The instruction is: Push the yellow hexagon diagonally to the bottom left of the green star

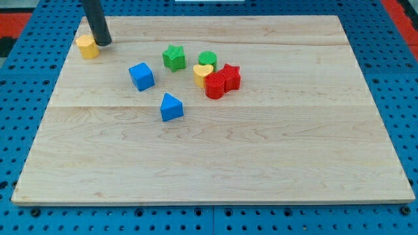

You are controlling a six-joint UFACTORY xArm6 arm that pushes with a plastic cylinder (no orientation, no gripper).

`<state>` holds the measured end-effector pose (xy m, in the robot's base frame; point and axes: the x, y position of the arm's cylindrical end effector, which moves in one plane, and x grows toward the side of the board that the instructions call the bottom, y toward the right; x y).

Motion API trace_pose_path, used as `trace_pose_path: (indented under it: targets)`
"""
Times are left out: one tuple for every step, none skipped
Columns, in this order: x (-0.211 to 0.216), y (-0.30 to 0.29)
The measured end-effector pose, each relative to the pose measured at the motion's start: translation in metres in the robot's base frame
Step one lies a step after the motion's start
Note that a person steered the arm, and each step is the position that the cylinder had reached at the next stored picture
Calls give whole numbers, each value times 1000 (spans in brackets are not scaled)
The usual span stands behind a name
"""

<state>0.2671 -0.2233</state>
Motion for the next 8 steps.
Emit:
trace_pose_path:
  targets:
    - [-59, 31]
    - [-76, -34]
    - [-49, -44]
    - [-10, -27]
    - [6, -78]
    - [20, -54]
    - [27, -2]
    - [40, -14]
